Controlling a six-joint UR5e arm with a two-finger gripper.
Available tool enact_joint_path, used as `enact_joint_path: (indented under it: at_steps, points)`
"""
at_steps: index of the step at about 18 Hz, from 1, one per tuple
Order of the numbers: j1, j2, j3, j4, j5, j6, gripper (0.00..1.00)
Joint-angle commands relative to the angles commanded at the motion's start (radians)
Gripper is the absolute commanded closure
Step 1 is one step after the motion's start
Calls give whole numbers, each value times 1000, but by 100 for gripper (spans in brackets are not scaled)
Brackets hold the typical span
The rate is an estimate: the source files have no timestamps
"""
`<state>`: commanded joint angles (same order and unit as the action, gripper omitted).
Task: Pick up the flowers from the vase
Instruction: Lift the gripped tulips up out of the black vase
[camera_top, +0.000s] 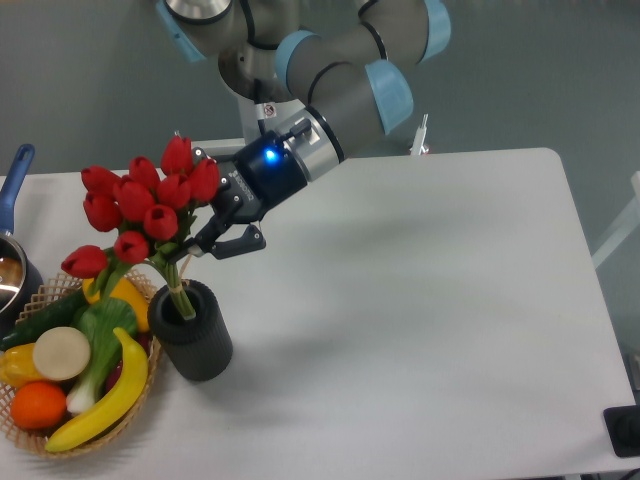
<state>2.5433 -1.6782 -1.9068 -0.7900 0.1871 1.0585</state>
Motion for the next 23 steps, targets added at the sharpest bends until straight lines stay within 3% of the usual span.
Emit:
enact_joint_path:
  at_steps: [11,18,23]
  points:
    - [8,32,21,-2,-64,-70,54]
    - [43,38,95,-2,-66,-166,54]
    - [100,9,173,-2,-64,-195,54]
